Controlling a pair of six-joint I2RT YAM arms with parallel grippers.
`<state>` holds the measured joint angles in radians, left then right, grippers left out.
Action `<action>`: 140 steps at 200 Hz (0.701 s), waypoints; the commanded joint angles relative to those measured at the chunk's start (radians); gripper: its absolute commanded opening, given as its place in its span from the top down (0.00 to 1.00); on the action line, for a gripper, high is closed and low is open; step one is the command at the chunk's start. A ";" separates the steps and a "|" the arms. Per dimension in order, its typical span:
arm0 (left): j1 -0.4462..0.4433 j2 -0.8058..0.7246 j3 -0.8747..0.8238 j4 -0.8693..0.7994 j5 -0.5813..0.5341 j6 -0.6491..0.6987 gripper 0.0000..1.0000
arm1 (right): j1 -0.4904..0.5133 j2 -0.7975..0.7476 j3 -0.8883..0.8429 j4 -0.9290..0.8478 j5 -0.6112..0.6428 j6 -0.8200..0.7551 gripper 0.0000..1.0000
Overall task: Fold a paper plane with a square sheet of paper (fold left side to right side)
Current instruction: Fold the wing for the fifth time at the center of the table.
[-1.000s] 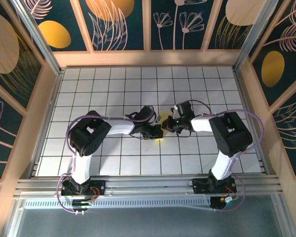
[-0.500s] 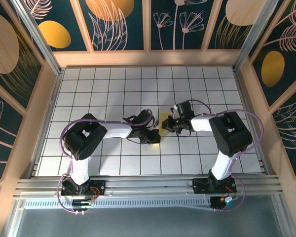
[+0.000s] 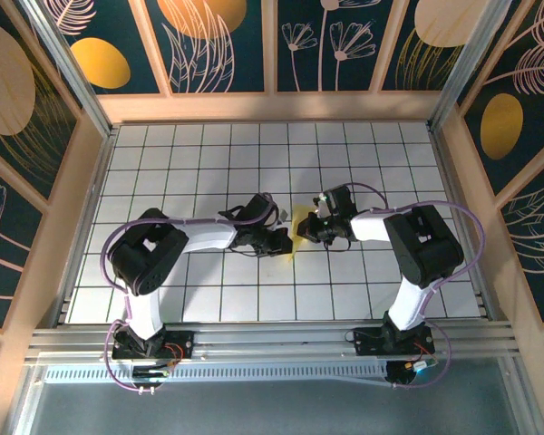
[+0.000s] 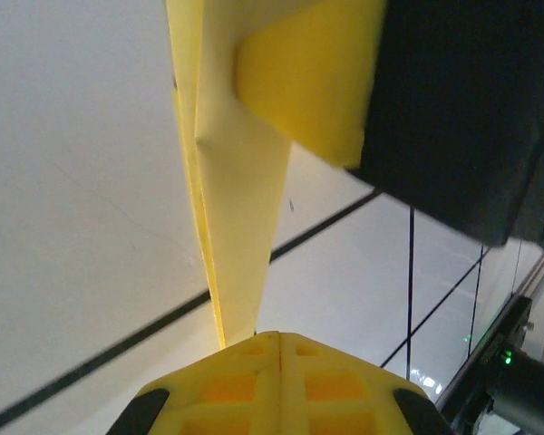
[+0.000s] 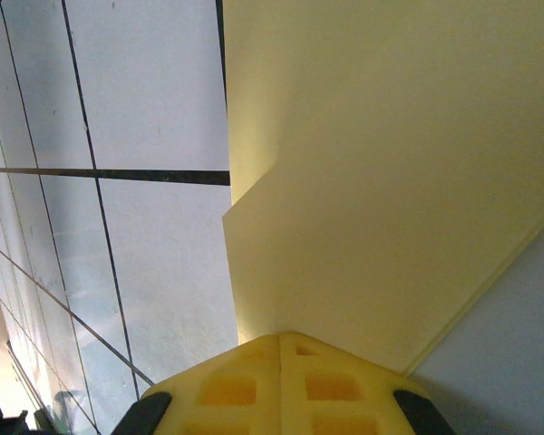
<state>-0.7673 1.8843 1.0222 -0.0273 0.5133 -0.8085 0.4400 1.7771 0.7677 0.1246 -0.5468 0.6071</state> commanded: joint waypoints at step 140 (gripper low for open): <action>-0.033 0.090 0.025 -0.115 -0.127 0.030 1.00 | 0.035 -0.165 -0.016 -0.168 0.063 0.029 1.00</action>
<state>-0.7876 1.9404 1.0473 -0.0383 0.4618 -0.8001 0.4572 1.6566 0.7830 -0.0216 -0.4938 0.6113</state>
